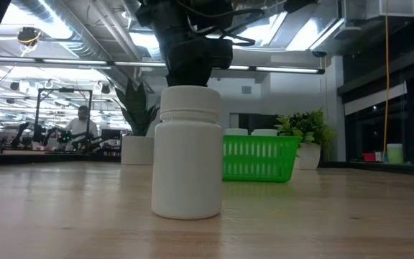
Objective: Pick and place pill bottles into a basket
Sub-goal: Put the white pill bottle into the green bin
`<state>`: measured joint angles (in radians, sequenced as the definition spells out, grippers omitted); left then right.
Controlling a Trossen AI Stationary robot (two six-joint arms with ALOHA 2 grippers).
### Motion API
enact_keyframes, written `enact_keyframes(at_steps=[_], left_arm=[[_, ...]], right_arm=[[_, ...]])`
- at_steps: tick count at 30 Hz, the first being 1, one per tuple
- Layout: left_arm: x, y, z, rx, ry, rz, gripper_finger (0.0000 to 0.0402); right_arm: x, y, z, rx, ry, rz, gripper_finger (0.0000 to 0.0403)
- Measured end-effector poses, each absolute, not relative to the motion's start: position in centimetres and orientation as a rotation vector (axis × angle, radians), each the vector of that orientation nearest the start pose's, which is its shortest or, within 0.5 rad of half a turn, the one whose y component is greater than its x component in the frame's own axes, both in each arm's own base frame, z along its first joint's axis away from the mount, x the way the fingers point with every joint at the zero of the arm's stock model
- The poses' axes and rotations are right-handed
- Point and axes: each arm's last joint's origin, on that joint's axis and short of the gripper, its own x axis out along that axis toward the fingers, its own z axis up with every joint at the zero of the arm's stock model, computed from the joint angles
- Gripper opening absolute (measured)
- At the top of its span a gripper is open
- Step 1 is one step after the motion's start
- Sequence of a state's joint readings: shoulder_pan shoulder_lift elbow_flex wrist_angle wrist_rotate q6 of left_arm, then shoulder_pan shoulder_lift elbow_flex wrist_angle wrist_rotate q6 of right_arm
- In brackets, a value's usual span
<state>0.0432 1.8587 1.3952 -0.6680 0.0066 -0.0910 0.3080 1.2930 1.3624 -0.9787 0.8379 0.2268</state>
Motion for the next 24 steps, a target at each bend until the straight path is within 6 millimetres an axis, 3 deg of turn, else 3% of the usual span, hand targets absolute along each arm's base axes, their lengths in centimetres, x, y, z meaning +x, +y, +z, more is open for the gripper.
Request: enact_keyframes(at_steps=[24], left_arm=[[38.4, 2.8, 21.0, -0.131, 1.113, 0.089, 0.0158]], right_arm=[[23.7, 5.3, 36.6, -0.284, 0.705, -0.574, 0.0284]])
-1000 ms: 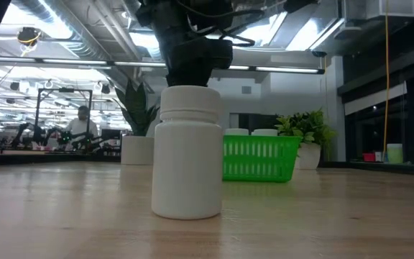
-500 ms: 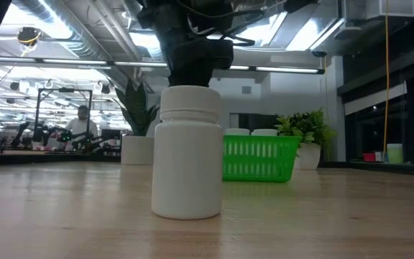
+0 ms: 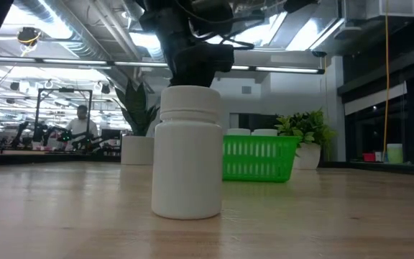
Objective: Pick and place pill bottles into a basket
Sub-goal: Put the white pill bottle into the green bin
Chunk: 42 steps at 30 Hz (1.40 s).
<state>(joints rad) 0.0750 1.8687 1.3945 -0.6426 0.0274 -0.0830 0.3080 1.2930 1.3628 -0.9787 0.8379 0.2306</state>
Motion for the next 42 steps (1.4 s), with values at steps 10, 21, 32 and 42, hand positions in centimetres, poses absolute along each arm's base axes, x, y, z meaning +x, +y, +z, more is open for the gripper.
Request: enact_keyframes(at_steps=[10, 21, 32, 42], left_arm=[[39.1, 2.7, 19.2, -0.153, 1.148, 0.058, 0.0158], [39.4, 2.5, 18.9, -0.165, 1.142, 0.059, 0.0206], [39.4, 2.6, 18.9, -0.169, 1.133, 0.121, 0.024], [39.5, 2.5, 23.7, -0.154, 1.052, 0.107, 0.0292]], right_arm=[[23.6, 5.3, 36.6, -0.284, 0.705, -0.574, 0.0284], [23.5, 5.2, 36.5, -0.286, 0.713, -0.575, 0.0284], [23.5, 5.2, 36.5, -0.285, 0.713, -0.574, 0.0284], [23.5, 5.2, 36.5, -0.281, 0.715, -0.575, 0.0284]])
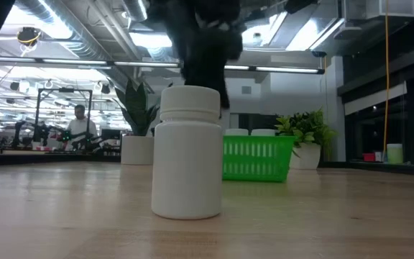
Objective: Pick and place pill bottles into a basket
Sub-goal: Put the white pill bottle into the green bin
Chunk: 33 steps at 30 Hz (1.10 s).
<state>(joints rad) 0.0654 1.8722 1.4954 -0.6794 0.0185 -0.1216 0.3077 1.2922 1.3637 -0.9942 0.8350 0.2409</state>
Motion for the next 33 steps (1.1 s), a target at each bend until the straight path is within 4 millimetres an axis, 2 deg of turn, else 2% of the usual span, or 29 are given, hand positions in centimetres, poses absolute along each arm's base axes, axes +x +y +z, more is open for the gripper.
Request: enact_keyframes(at_steps=[4, 7, 11, 14, 16, 19, 23, 28, 33], left_arm=[[39.0, 1.9, 27.3, -0.118, 1.056, 0.077, 0.0308], [37.9, 0.5, 30.4, -0.071, 1.042, 0.045, 0.031], [35.5, -1.6, 34.3, 0.029, 0.962, 0.095, 0.031], [33.6, -2.8, 36.6, 0.102, 0.885, 0.167, 0.031], [32.4, -3.3, 37.9, 0.142, 0.837, 0.227, 0.031], [31.3, -3.5, 39.0, 0.151, 0.784, 0.3, 0.031], [30.8, -3.4, 39.5, 0.131, 0.762, 0.342, 0.031], [30.9, -3.6, 39.2, 0.128, 0.779, 0.31, 0.031], [30.8, -4.2, 39.0, 0.154, 0.807, 0.252, 0.031]], right_arm=[[23.3, 5.5, 36.2, -0.253, 0.765, -0.513, 0.0284], [21.8, 6.8, 35.5, -0.211, 0.882, -0.399, 0.0284], [17.4, 9.4, 34.2, -0.157, 1.042, -0.294, 0.0284], [14.0, 11.4, 33.2, -0.006, 1.043, -0.157, 0.0284], [12.7, 12.8, 32.8, 0.121, 1.014, -0.036, 0.0284], [11.9, 14.4, 31.6, 0.247, 0.996, 0.031, 0.0284], [12.2, 15.2, 28.7, 0.28, 1.092, -0.075, 0.0284], [13.2, 14.8, 25.9, 0.327, 1.138, -0.249, 0.0286], [14.4, 14.3, 25.1, 0.433, 1.097, -0.297, 0.0301]])
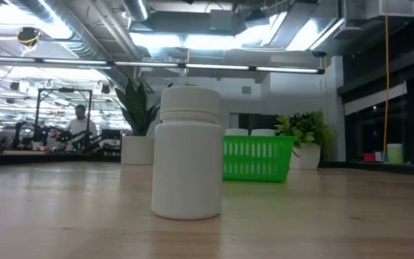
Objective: Pick and place pill bottles into a basket
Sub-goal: Put the white pill bottle into the green bin
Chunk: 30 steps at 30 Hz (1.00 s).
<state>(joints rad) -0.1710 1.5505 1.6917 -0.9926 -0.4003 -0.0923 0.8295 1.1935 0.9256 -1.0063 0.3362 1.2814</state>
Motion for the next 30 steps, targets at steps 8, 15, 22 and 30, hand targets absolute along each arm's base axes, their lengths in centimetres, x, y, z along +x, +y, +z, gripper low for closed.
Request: enact_keyframes(at_steps=[8, 15, 22, 30], left_arm=[[30.5, -5.3, 38.9, 0.183, 0.826, 0.212, 0.031], [30.0, -6.3, 38.6, 0.212, 0.861, 0.178, 0.031], [29.8, -6.6, 38.6, 0.224, 0.871, 0.167, 0.031], [29.8, -6.6, 38.6, 0.237, 0.876, 0.163, 0.031]], right_arm=[[15.9, 13.7, 24.3, 0.502, 1.102, -0.338, 0.0323], [17.1, 14.1, 22.7, 0.483, 1.185, -0.386, 0.0324], [17.8, 14.7, 21.0, 0.44, 1.241, -0.428, 0.0324], [18.5, 15.2, 19.6, 0.416, 1.289, -0.448, 0.0324]])
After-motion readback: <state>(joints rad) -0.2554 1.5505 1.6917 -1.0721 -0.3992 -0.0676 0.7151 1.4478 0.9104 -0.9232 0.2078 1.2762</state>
